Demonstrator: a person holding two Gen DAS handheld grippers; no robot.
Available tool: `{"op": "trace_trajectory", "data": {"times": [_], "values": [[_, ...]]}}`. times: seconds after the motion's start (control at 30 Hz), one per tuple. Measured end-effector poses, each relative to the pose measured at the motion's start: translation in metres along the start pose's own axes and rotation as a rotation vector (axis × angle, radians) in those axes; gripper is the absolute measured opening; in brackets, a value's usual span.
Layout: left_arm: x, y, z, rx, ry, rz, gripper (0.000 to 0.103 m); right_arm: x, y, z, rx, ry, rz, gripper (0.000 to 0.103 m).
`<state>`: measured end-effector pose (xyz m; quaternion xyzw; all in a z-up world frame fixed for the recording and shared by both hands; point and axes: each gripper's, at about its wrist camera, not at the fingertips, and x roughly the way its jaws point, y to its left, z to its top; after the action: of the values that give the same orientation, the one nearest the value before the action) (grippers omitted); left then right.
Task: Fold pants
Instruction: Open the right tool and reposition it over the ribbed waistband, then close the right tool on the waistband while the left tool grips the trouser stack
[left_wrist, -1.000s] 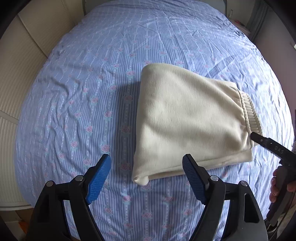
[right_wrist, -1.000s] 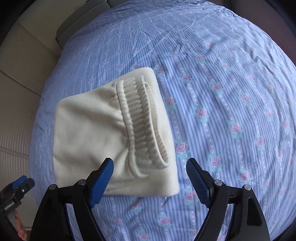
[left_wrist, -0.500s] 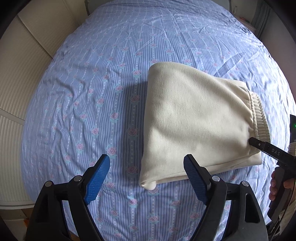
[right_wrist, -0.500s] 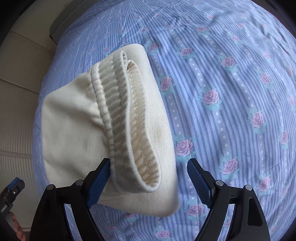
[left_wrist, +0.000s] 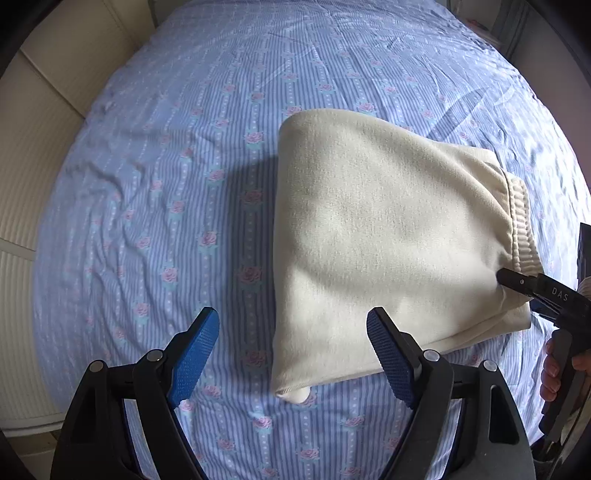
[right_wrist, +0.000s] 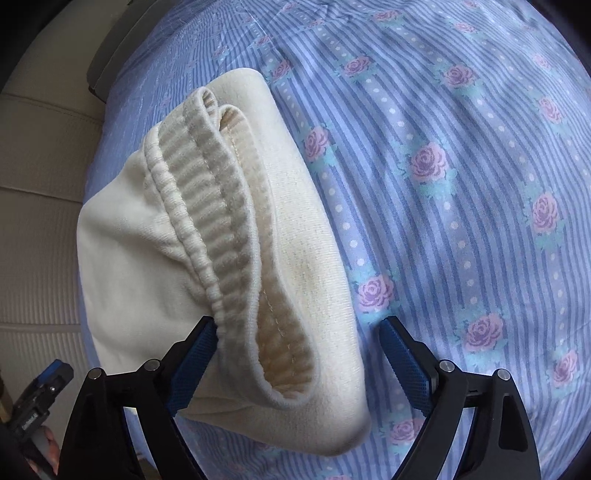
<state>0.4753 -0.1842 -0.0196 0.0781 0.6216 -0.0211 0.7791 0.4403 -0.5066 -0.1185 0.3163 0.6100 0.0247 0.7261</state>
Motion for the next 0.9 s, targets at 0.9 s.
{"op": "trace_trajectory", "data": {"times": [0.9], "values": [[0.142,0.059,0.079,-0.113,0.067,-0.64,0.074,0.024,0.078,0.01,-0.128,-0.019,-0.279,0.047]]}}
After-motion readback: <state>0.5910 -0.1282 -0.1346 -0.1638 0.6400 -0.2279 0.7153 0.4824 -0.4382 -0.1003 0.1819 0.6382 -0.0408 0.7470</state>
